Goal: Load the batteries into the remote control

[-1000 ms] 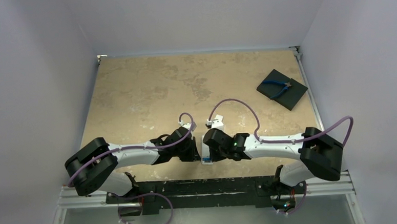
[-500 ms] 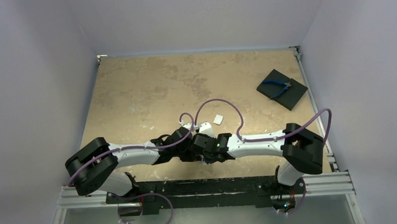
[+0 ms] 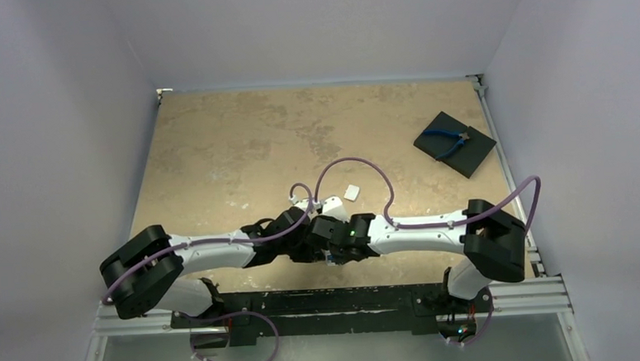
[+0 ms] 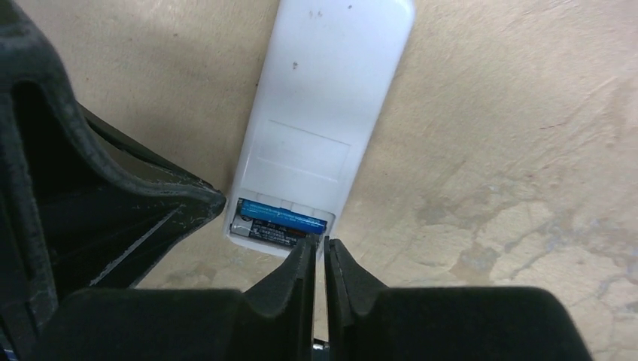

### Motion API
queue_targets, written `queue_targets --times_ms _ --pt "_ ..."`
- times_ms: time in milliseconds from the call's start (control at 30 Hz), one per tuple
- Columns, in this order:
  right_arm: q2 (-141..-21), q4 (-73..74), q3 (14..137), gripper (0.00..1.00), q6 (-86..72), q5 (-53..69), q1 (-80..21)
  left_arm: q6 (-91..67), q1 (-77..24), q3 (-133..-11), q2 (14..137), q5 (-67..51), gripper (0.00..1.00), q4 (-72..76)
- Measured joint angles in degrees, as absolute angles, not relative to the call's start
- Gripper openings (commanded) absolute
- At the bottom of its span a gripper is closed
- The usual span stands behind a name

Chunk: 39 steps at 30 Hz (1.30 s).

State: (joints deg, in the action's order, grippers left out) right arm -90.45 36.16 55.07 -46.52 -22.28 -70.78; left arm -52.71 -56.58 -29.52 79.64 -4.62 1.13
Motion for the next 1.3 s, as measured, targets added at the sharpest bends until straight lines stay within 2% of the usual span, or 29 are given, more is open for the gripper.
queue_targets --times_ms 200,400,467,800,867,1133,1300 --pt "-87.29 40.64 58.13 0.28 -46.48 -26.57 -70.67 -51.7 -56.88 -29.63 76.51 -2.55 0.03 -2.52" --pt "-81.8 42.26 59.59 0.44 -45.74 -30.26 -68.12 -51.24 -57.14 -30.35 73.06 0.27 0.07 -7.51" --pt "-80.51 42.72 59.77 0.47 -44.88 -30.89 -66.72 -51.18 -57.14 -30.79 71.75 1.21 0.09 -9.06" --pt "-76.95 39.29 59.9 0.62 -34.13 -29.02 -56.95 -49.69 -57.14 -34.85 64.01 5.61 0.37 -17.82" --pt "-76.64 37.89 59.9 0.68 -31.07 -27.62 -54.81 -49.34 -57.14 -35.86 62.04 6.61 0.44 -19.55" --pt "-78.26 33.61 60.86 0.84 -17.78 -19.49 -48.86 -46.87 -57.14 -41.23 54.28 11.68 0.54 -27.68" --pt "-82.74 32.05 62.57 0.93 -11.9 -15.0 -46.89 -44.25 -57.14 -45.39 51.72 13.8 0.71 -32.36"
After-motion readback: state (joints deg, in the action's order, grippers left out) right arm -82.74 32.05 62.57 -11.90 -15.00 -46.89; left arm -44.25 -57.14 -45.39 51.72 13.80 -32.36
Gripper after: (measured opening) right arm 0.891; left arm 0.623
